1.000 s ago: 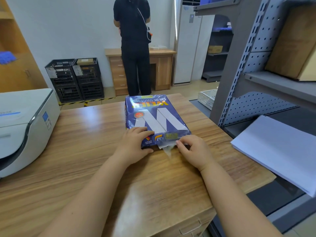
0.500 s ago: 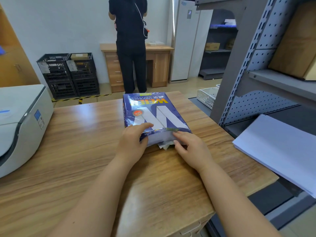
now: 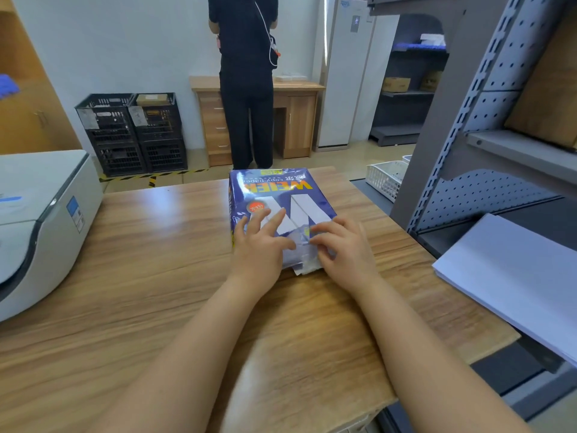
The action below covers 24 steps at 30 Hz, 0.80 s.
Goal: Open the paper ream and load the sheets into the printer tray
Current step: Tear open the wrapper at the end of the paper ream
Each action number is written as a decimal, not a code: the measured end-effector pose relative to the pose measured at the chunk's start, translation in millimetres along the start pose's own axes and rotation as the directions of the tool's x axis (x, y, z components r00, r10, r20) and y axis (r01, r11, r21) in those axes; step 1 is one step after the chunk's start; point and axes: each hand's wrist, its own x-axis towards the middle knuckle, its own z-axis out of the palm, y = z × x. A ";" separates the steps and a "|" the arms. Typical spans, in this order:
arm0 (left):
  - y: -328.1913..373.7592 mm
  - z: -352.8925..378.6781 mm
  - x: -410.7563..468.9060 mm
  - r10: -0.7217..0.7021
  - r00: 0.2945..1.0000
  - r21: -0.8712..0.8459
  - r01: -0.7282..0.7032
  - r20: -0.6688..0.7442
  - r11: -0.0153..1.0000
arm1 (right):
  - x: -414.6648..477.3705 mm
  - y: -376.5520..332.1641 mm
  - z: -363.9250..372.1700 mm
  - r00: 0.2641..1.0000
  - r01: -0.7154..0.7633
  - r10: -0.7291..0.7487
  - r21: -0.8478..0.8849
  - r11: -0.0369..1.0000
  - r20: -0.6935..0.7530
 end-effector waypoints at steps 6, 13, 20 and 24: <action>-5.0 9.1 -3.0 -0.031 0.999 0.033 0.032 -0.019 0.999 | -4.4 0.6 10.0 0.999 0.043 -0.044 -0.037 0.998 -0.019; -7.5 10.1 0.8 0.062 0.994 0.109 -0.052 -0.091 0.993 | -4.1 -0.4 7.6 0.996 -0.037 0.032 -0.056 0.998 -0.088; -2.4 5.3 -4.3 0.008 0.998 0.102 -0.002 -0.058 0.995 | -4.0 -0.7 11.2 0.991 -0.129 0.128 -0.068 0.989 -0.027; -0.8 4.9 -3.5 -0.026 0.997 0.094 0.033 -0.071 0.995 | 1.3 -2.5 13.2 0.982 -0.189 0.188 -0.029 0.982 -0.022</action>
